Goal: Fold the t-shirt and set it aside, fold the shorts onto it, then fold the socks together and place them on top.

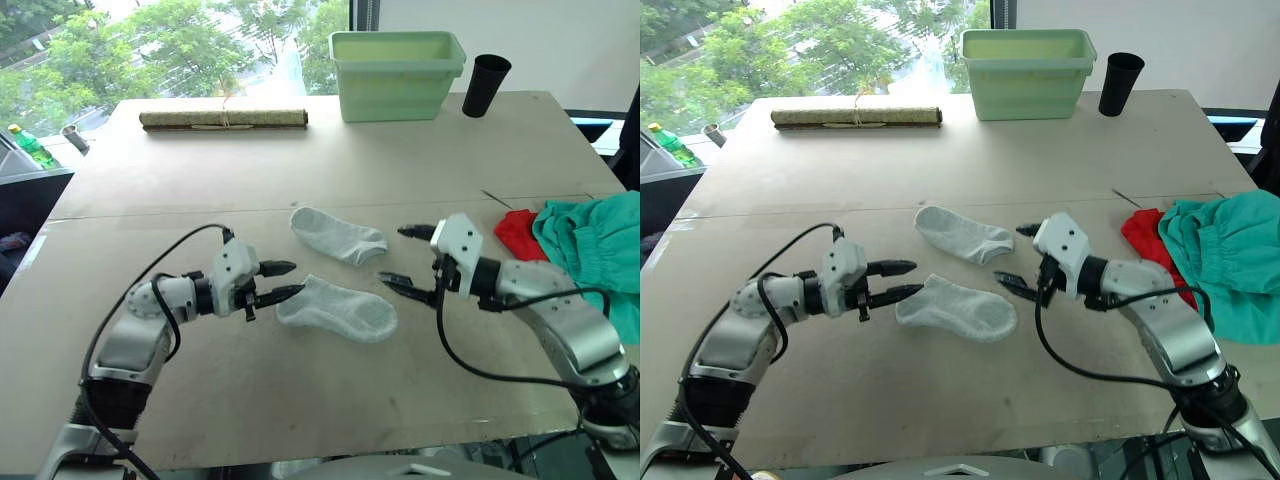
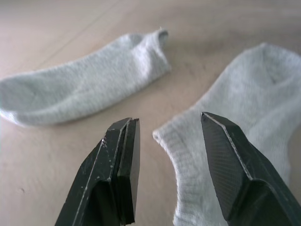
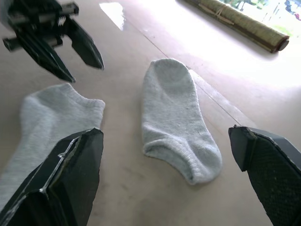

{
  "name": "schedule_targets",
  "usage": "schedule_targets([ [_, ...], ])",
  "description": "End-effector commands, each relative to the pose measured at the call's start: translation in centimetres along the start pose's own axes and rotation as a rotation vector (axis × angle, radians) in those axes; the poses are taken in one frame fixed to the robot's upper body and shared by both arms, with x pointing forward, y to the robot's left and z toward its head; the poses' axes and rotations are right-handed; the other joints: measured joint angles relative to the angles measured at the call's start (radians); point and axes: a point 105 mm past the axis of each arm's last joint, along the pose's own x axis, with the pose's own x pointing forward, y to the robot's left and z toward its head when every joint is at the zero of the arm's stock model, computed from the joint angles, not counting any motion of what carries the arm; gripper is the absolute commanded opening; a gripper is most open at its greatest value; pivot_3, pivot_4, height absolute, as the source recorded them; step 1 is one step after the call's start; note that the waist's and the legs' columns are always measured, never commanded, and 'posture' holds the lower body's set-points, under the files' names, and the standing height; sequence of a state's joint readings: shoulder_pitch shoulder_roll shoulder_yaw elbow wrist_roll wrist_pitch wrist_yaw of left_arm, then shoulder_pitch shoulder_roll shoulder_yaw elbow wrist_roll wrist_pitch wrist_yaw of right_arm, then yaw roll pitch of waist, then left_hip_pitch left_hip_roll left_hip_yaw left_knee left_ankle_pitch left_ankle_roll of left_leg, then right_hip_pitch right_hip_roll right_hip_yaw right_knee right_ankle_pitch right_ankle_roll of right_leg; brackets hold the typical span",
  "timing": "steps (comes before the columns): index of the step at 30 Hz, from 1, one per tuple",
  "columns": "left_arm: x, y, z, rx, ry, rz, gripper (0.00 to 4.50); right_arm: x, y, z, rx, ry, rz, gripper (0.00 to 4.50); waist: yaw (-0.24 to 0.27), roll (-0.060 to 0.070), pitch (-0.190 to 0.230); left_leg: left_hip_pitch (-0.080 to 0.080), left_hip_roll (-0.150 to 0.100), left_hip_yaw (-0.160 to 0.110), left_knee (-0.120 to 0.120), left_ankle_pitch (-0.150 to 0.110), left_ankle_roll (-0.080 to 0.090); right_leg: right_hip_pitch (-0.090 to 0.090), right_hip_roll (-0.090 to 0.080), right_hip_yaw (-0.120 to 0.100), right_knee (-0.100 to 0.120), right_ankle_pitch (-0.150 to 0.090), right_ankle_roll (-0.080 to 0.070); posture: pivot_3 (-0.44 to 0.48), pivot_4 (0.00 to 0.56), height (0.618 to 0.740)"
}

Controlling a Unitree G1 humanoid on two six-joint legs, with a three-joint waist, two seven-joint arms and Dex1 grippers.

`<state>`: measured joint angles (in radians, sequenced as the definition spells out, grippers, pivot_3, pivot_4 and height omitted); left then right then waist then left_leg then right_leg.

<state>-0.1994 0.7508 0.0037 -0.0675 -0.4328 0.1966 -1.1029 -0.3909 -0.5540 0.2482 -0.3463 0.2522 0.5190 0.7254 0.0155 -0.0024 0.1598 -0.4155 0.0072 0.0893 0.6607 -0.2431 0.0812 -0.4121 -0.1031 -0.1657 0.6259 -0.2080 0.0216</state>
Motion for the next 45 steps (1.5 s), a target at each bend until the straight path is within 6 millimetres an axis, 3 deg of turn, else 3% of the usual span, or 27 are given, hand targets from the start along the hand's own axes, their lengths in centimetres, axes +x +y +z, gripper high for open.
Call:
schedule_targets([
  [1, 0.4, 0.1, 1.7, 0.007, -0.045, 0.016, 2.36, 1.5, -0.1, -1.1, -0.113, 0.055, 0.04, 3.96, 0.0, 0.0, 0.0, 0.0, 0.0, 0.0, 0.0, 0.0, 0.001, 0.0, 0.0, 0.0, 0.0, 0.0, 0.0, 0.0, 0.15, 0.727],
  [5, 0.5, -0.3, 1.7, 0.014, -0.029, 0.025, 2.36, 3.6, -0.5, -1.5, -0.226, 0.095, 0.089, 3.96, -0.008, 0.0, 0.001, 0.0, 0.0, 0.002, 0.0, 0.003, 0.004, 0.0, 0.001, 0.001, 0.0, 0.0, 0.0, 0.0, 0.15, 0.727],
  [9, 0.8, -1.0, 1.5, 0.005, -0.014, 0.043, 2.36, 6.3, -1.2, -2.6, -0.222, 0.156, 0.11, 3.96, -0.014, 0.0, 0.001, 0.001, 0.0, 0.002, 0.0, 0.003, 0.004, 0.001, 0.001, 0.001, 0.001, 0.0, 0.0, 0.0, 0.15, 0.727],
  [12, 1.1, -1.7, 1.6, -0.027, -0.024, 0.049, 2.36, 6.9, -1.4, -3.1, -0.186, 0.174, 0.129, 3.16, -0.006, 0.0, 0.001, 0.001, 0.0, 0.001, 0.0, 0.003, 0.004, 0.001, 0.001, 0.001, 0.001, 0.0, 0.0, 0.0, 0.15, 0.727],
  [18, 2.0, -3.3, 1.8, -0.199, -0.073, 0.077, 2.36, 7.0, -1.6, -2.6, 0.031, 0.145, 0.107, 0.22, -0.005, 0.0, 0.0, 0.001, 0.0, 0.001, 0.0, 0.003, 0.003, 0.001, 0.001, 0.002, 0.001, 0.0, 0.0, 0.0, 0.15, 0.727],
  [19, 2.2, -3.5, 1.9, -0.24, -0.083, 0.083, 2.36, 7.0, -1.7, -2.3, 0.094, 0.129, 0.095, 0.04, -0.005, 0.0, 0.0, 0.001, 0.0, 0.001, 0.0, 0.002, 0.002, 0.001, 0.001, 0.002, 0.001, 0.0, 0.0, 0.0, 0.15, 0.727],
  [22, 2.8, -3.6, 2.0, -0.388, -0.115, 0.137, 2.36, 7.2, -1.7, 0.0, 0.294, 0.036, 0.058, 0.04, -0.004, 0.0, 0.0, 0.001, 0.0, 0.0, 0.0, 0.001, -0.002, 0.001, 0.001, 0.002, 0.002, 0.0, 0.0, 0.0, 0.15, 0.727],
  [26, 3.6, -2.6, 2.5, -0.651, -0.194, 0.223, 2.36, 7.1, -0.9, 2.2, 0.365, -0.041, 0.073, 0.04, -0.003, -0.001, 0.0, 0.001, 0.0, -0.001, 0.0, 0.003, 0.002, 0.001, 0.001, 0.002, 0.003, 0.001, 0.0, 0.0, 0.15, 0.727],
  [29, 4.1, -1.5, 3.6, -0.883, -0.294, 0.252, 2.36, 7.0, -0.4, 2.6, 0.351, -0.042, 0.082, 0.04, 0.0, -0.001, 0.0, 0.001, 0.0, -0.002, 0.001, 0.004, 0.003, 0.002, 0.001, 0.001, 0.003, 0.0, 0.0, 0.0, 0.15, 0.727],
  [34, 5.1, 0.5, 3.5, -1.061, -0.328, 0.365, 2.36, 7.0, 0.4, 2.9, 0.347, -0.038, 0.098, 0.04, -0.002, -0.002, 0.0, 0.001, -0.001, -0.002, 0.003, 0.004, 0.003, 0.004, 0.001, 0.0, 0.004, 0.001, 0.0, 0.0, 0.15, 0.727],
  [38, 6.3, 1.0, 3.2, -1.158, -0.319, 0.412, 2.36, 7.0, 0.9, 3.1, 0.312, -0.037, 0.111, 0.04, -0.002, -0.002, 0.0, 0.001, -0.001, -0.002, 0.004, 0.004, 0.003, 0.004, 0.001, 0.0, 0.005, 0.001, 0.0, 0.0, 0.15, 0.727],
  [43, 6.4, 1.4, 3.5, -1.177, -0.333, 0.418, 0.95, 6.7, 1.0, 3.2, 0.298, -0.034, 0.125, 0.0, -0.002, -0.002, 0.0, 0.001, -0.001, -0.002, 0.004, 0.004, 0.003, 0.004, 0.002, 0.001, 0.005, 0.001, 0.0, 0.0, 0.15, 0.727],
  [44, 6.3, 1.5, 4.0, -1.164, -0.347, 0.392, 0.49, 6.5, 1.1, 3.2, 0.291, -0.031, 0.13, 0.7, -0.002, -0.002, 0.0, 0.001, -0.001, -0.002, 0.004, 0.004, 0.003, 0.004, 0.002, 0.001, 0.005, 0.001, 0.0, 0.0, 0.15, 0.727],
  [45, 6.0, 1.9, 4.8, -1.132, -0.367, 0.359, 0.17, 6.0, 1.1, 3.1, 0.286, -0.028, 0.131, 0.85, -0.001, -0.002, 0.0, 0.001, -0.001, -0.002, 0.004, 0.004, 0.003, 0.004, 0.002, 0.001, 0.005, 0.001, 0.0, 0.0, 0.15, 0.727],
])
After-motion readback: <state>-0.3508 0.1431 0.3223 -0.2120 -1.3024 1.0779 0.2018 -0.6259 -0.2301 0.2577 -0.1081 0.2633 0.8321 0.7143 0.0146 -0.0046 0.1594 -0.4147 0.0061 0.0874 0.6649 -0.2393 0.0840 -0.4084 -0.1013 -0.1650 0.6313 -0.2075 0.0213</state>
